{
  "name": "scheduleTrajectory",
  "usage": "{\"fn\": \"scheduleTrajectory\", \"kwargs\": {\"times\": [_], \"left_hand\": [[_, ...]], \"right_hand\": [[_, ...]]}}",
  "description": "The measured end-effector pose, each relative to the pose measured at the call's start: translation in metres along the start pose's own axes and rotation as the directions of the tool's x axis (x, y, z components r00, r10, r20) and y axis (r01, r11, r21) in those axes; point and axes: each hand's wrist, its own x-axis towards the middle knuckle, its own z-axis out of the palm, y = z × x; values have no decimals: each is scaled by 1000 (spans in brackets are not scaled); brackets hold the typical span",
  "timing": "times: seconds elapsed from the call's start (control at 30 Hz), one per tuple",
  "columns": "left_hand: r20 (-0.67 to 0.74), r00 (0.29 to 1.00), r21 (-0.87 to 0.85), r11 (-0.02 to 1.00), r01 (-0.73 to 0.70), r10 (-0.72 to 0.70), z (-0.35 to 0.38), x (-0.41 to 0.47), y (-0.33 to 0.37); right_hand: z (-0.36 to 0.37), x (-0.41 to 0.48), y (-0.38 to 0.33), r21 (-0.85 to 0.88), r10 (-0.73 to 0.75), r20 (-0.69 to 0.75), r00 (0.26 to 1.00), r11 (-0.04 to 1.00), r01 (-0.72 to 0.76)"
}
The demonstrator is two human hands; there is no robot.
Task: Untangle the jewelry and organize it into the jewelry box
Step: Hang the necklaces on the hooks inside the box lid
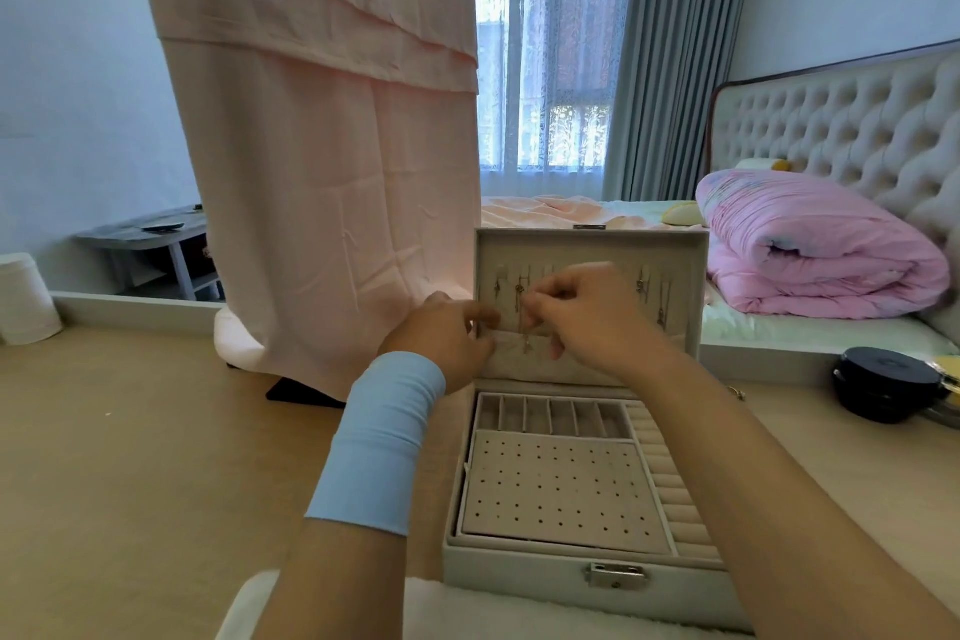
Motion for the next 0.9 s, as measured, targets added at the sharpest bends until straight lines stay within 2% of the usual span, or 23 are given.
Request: {"fn": "scheduleTrajectory", "kwargs": {"times": [0.17, 0.23, 0.57, 0.7, 0.77, 0.9], "left_hand": [[76, 997, 128, 992, 0, -10, 3, 3, 0], [86, 996, 165, 986, -12, -2, 3, 3, 0], [68, 998, 118, 993, 6, -14, 15, 4, -6], [57, 998, 89, 996, 4, -10, 14, 6, -10], [61, 998, 80, 997, 3, -8, 15, 6, -9], [55, 998, 50, 999, -2, -1, 13, 8, -9]], "right_hand": [[-1, 20, -11, -47, -79, -120, 990, 996, 74], [-1, 25, -15, -64, -80, -121, 989, 995, 73], [19, 35, -4, -230, -75, -28, 997, 971, 67], [27, 33, 4, -414, -62, 102, 993, 905, 99], [27, 31, 6, -497, -58, 114, 992, 861, 107], [26, 24, 10, -496, -30, 129, 991, 864, 90]]}}
